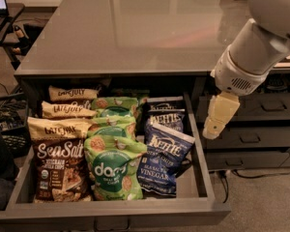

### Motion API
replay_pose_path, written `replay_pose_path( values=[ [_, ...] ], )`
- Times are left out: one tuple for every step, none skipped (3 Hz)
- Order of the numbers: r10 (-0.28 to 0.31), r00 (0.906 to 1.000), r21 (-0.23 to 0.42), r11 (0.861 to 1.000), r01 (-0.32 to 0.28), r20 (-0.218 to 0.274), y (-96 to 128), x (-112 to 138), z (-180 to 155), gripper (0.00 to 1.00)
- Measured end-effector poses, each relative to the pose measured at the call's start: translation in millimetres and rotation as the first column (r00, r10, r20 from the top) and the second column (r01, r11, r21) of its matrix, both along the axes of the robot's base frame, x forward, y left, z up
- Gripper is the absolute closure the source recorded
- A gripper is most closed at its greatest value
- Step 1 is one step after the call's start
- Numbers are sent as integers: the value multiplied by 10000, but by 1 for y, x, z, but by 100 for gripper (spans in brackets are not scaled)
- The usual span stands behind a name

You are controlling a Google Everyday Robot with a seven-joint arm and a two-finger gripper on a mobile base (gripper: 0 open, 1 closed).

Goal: Pick blue chip bag from top drawer and place on counter

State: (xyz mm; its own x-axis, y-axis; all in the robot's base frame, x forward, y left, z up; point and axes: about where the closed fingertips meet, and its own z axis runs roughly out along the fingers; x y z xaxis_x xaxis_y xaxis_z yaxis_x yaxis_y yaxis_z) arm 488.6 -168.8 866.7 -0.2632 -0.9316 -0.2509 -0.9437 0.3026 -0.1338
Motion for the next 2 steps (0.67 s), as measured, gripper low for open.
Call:
replay_pose_path(
  values=[
    [0,10000,0,10000,0,0,0,0,0,0],
    [-64,9999,55,10000,65,-99,17,-4,-27,0]
  ],
)
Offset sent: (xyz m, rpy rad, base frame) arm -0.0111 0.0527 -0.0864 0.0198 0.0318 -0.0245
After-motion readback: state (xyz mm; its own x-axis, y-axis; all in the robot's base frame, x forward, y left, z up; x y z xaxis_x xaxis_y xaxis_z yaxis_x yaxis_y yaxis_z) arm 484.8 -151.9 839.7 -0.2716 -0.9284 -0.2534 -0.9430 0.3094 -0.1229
